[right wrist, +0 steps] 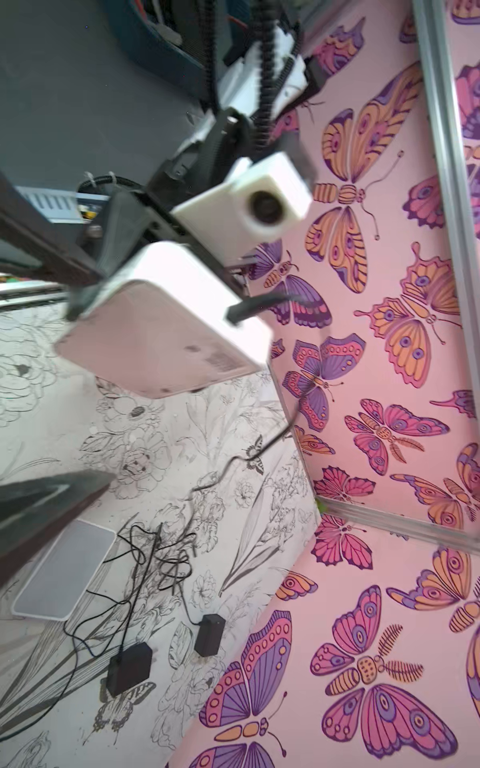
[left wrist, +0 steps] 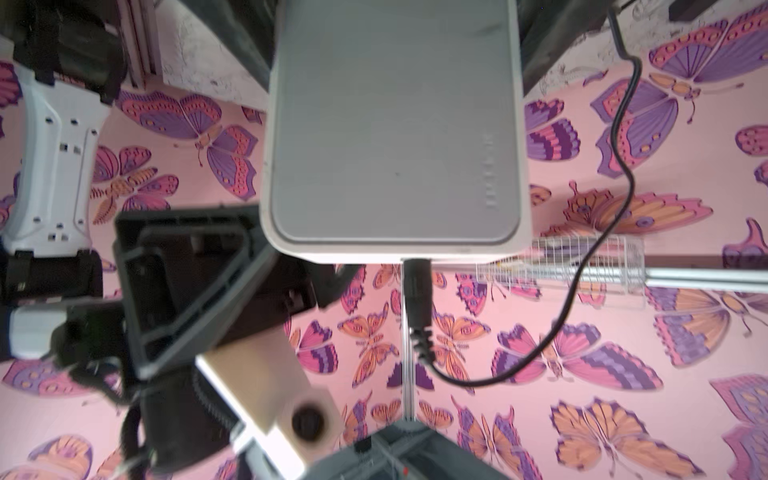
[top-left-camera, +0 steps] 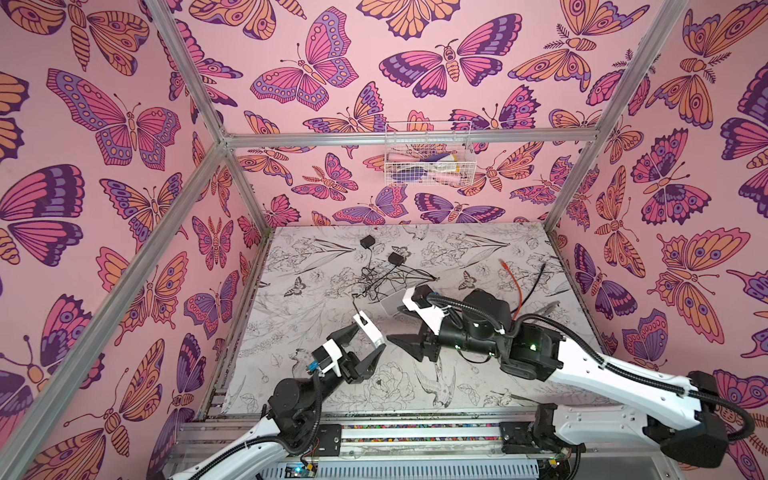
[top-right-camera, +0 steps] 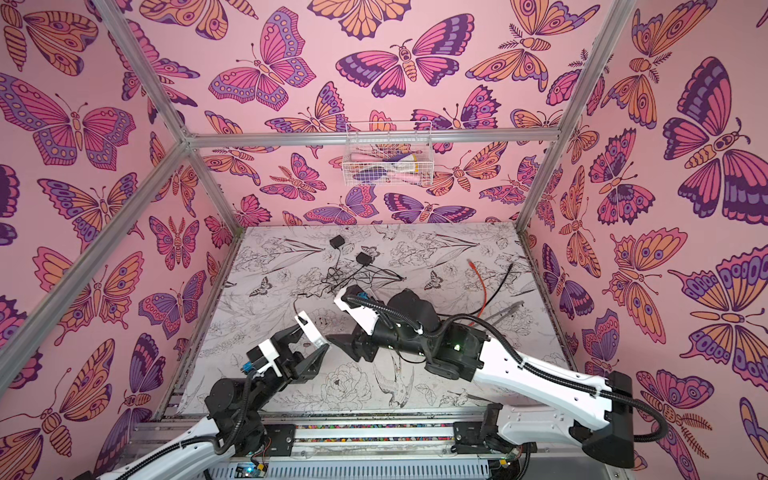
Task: Insert the plug into the switch port
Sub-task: 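Open the right gripper and withdraw it while the left lowers the switch to the table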
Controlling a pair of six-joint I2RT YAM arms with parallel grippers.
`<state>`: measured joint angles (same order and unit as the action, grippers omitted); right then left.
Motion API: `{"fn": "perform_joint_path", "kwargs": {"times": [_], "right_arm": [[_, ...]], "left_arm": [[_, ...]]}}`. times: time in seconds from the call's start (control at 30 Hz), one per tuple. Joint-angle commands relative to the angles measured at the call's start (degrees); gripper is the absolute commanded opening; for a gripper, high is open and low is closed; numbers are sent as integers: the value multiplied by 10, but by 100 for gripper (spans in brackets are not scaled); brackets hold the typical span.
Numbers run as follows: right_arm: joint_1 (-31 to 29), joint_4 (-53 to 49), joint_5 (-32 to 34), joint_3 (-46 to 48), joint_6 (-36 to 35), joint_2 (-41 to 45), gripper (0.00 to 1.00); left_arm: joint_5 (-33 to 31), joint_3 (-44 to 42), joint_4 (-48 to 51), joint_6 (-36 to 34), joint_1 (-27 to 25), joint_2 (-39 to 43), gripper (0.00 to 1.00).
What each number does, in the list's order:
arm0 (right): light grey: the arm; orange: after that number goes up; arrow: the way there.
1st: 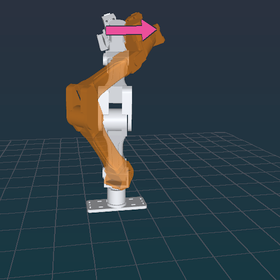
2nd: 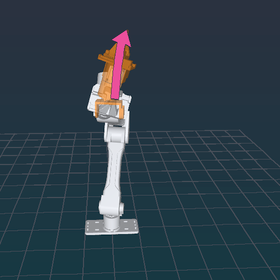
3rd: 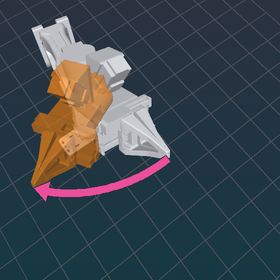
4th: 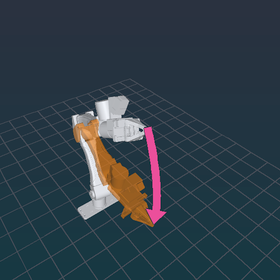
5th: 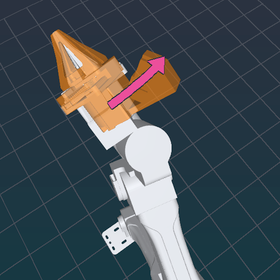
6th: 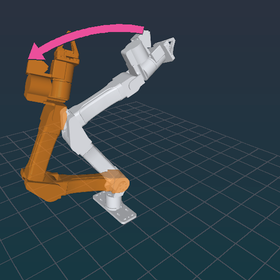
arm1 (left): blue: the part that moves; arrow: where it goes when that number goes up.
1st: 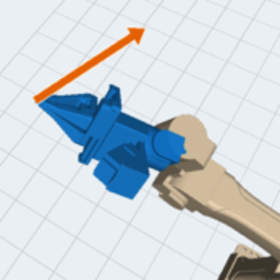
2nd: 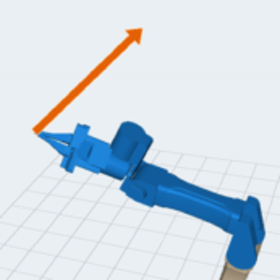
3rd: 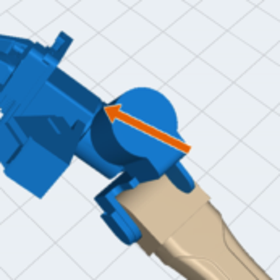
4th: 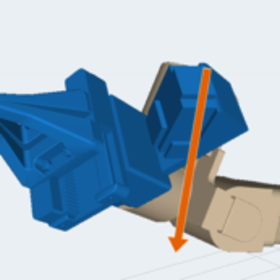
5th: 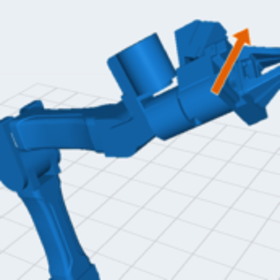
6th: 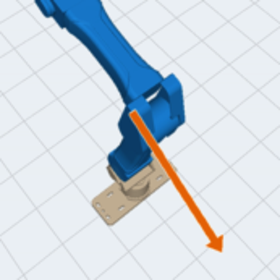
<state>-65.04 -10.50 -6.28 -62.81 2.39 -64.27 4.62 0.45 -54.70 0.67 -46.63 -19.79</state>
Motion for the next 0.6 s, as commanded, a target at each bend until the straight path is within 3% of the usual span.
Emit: {"fn": "perform_joint_path", "kwargs": {"times": [0.0,0.43,0.5,0.57], "right_arm": [[-5,-64,-31,17,-34,32,72],[0,-75,26,68,-40,86,72],[0,-77,39,70,-39,87,72],[3,-81,62,72,-33,86,72]], "left_arm": [[-10,-20,-76,8,-2,24,0],[-13,-14,15,12,-2,63,0],[-19,-6,45,20,-2,64,0],[-38,24,138,42,-2,68,0]]}}
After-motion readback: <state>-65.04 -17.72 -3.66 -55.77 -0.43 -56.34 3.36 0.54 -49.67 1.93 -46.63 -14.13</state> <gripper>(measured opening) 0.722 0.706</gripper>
